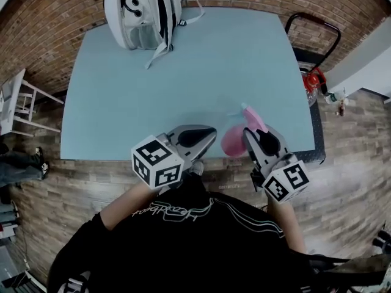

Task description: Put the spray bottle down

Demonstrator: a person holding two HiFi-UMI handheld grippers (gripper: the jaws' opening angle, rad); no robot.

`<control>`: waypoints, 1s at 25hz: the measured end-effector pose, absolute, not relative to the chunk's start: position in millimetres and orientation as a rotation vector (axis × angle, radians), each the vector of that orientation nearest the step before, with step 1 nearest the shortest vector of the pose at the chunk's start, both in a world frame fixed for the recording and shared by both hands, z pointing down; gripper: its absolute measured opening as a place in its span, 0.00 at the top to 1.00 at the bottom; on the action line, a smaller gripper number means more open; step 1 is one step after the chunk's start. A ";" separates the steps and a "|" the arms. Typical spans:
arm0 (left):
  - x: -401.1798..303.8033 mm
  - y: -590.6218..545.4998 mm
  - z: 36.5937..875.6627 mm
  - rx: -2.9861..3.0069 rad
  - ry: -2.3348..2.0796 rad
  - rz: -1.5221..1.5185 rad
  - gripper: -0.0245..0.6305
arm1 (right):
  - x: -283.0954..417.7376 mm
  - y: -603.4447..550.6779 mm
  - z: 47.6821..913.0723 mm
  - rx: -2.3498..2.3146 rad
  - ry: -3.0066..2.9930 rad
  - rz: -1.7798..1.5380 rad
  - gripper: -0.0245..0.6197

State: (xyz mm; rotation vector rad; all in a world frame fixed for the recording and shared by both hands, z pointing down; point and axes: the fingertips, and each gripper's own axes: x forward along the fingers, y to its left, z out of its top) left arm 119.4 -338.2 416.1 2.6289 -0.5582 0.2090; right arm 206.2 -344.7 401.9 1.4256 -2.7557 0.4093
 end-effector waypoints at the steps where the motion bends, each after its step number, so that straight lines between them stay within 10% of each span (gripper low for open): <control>1: 119.8 -342.2 417.5 2.624 -0.559 0.210 0.95 | 206.0 -351.4 402.5 1.420 -2.754 0.396 0.76; 25: 87.6 -411.5 438.0 2.508 -0.667 0.232 0.95 | 193.3 -461.7 429.1 1.338 -2.732 0.081 0.76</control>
